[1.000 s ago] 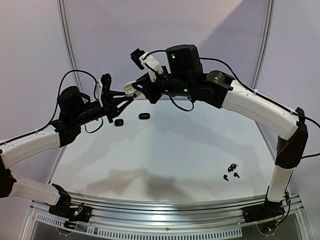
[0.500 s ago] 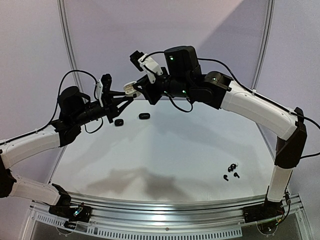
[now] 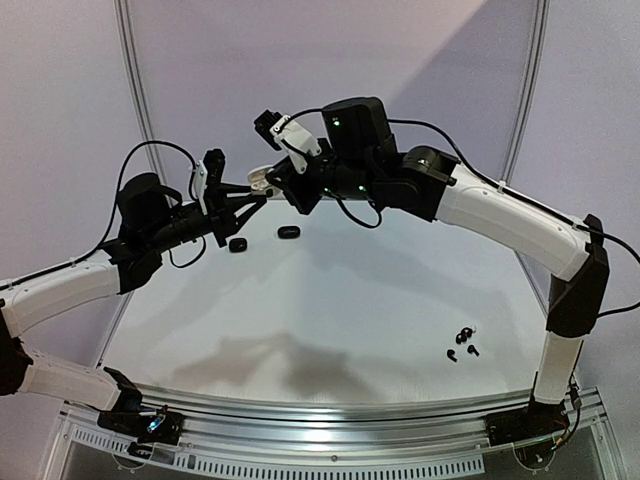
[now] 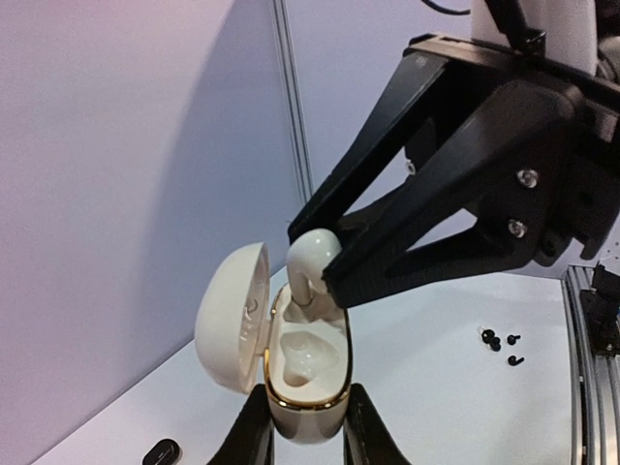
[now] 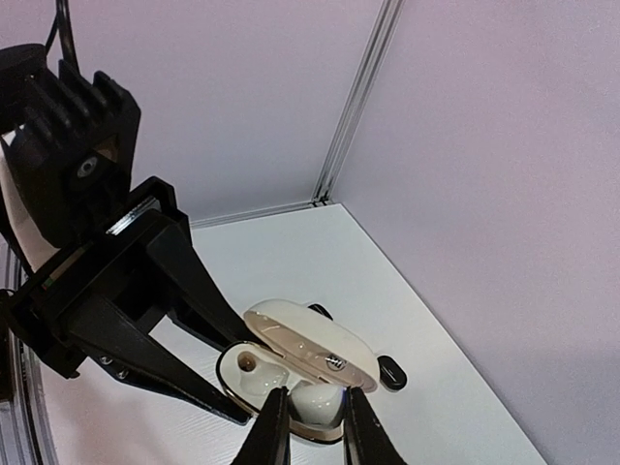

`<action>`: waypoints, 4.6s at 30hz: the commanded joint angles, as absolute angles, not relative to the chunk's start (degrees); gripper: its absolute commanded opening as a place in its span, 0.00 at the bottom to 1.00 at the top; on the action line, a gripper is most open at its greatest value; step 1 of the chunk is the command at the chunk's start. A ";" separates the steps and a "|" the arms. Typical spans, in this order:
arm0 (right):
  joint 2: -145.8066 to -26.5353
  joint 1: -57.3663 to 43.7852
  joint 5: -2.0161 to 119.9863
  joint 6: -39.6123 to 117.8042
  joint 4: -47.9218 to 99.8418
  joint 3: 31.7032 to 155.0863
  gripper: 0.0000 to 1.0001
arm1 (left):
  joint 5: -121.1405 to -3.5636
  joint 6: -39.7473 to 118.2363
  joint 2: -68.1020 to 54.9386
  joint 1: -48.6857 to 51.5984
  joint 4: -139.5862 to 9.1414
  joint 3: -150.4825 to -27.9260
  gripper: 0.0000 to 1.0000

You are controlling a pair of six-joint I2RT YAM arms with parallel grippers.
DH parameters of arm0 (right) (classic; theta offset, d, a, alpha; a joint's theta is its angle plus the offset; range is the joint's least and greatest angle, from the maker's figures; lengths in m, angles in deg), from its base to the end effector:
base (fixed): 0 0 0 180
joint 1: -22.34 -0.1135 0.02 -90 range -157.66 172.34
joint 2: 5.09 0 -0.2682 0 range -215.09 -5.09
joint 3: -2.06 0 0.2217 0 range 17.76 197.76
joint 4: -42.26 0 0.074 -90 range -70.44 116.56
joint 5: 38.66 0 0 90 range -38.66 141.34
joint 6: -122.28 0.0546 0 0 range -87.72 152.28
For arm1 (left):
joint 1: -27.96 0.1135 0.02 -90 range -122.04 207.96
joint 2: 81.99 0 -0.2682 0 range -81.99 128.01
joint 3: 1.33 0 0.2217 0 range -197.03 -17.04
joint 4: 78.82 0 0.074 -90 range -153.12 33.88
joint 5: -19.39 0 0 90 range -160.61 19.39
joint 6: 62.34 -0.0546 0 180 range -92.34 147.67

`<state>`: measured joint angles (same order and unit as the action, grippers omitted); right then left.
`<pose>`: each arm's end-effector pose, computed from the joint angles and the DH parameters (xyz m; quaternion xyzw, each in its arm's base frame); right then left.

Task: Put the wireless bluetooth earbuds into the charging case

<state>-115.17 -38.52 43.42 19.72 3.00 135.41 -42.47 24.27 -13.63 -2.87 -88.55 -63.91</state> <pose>0.2203 0.3797 0.4177 -0.4429 0.6635 0.1953 0.5705 0.2131 -0.1572 0.3489 0.3646 0.5803 -0.3293 0.6495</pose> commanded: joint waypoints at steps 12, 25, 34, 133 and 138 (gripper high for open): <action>-118.97 -38.69 39.21 21.06 1.99 135.14 0.06 | -41.05 21.16 -14.75 -3.33 -95.53 -63.41 0.00; -119.87 -38.71 37.87 22.91 1.91 136.75 0.07 | -40.29 21.25 -14.92 -3.42 -95.99 -63.09 0.00; -120.14 -38.67 38.25 23.14 2.25 137.12 0.08 | -40.26 21.49 -15.19 -3.42 -95.85 -62.87 0.00; -94.30 -18.02 32.14 58.47 -15.08 122.71 0.52 | -40.43 30.69 -15.62 -2.38 -92.80 -61.20 0.00; -92.00 -4.20 39.25 69.45 -27.05 105.93 0.56 | -40.20 30.74 -15.81 -2.13 -92.45 -60.89 0.00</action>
<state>-92.51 -11.51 35.42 56.51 -9.63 117.18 -40.35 29.88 -14.61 -2.41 -92.33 -61.79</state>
